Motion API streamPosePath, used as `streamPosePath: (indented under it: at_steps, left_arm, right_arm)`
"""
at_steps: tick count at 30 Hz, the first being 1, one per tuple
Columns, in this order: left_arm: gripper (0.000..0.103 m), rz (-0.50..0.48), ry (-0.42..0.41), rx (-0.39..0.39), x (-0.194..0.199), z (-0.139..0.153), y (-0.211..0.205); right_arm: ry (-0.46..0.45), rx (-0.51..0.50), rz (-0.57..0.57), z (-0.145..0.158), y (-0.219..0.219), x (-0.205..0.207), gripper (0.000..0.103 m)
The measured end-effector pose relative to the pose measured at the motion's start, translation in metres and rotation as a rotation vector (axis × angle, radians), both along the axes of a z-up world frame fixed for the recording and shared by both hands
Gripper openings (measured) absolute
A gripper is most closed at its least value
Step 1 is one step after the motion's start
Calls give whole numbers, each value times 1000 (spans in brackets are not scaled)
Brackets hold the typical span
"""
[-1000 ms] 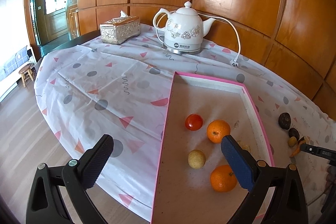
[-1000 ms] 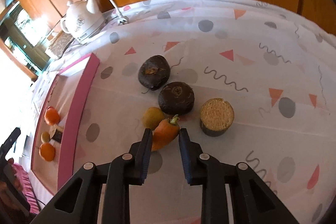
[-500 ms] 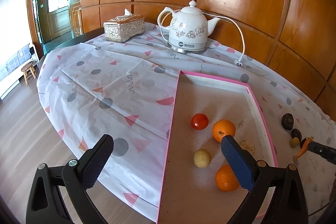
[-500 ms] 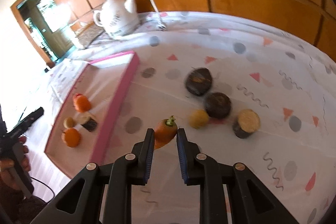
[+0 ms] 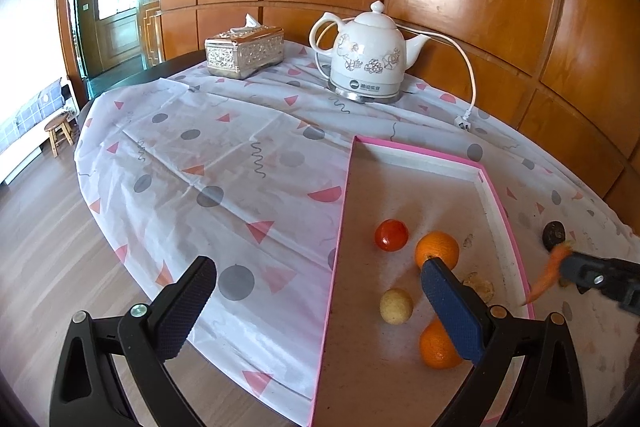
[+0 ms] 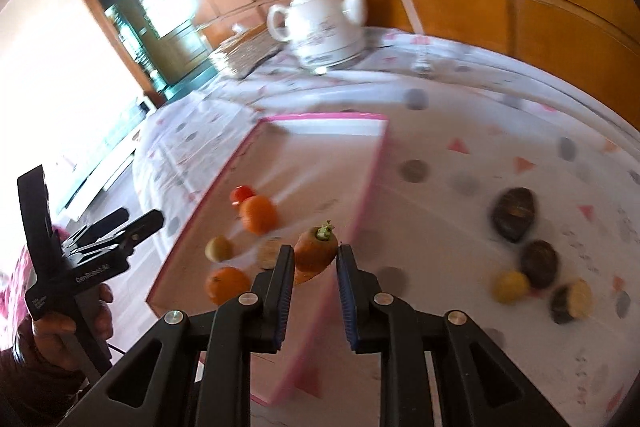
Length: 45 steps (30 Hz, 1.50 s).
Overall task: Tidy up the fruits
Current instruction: 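Carry the carrot into the pink tray and open the right tool, then withdraw the open right tool while moving the left tool toward the dark brown lump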
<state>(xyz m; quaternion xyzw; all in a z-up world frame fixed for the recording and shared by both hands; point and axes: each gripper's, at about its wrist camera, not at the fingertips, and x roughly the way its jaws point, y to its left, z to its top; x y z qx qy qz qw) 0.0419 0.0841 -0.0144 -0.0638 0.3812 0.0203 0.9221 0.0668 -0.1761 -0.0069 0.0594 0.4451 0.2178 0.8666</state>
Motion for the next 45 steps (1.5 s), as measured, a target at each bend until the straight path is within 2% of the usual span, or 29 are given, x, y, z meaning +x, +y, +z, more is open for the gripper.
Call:
streamPosePath:
  at_steps: [8,15,27,45]
  left_arm:
    - [103,-4,-2,-4,-1,2,0]
    - [103,-9,6,-11,-2,2,-3]
    - [103,-33,2,-8,-5,4,-11]
    - [103,-127,-13,18,-6,7,-37]
  right_arm:
    - [49,-32,94,-19,51,15,24]
    - [33,-52,104,-15,52,1,24]
    - [14,-145,5,-15,4,-18,27]
    - [25,-235,-232,-11,-104,-41,29]
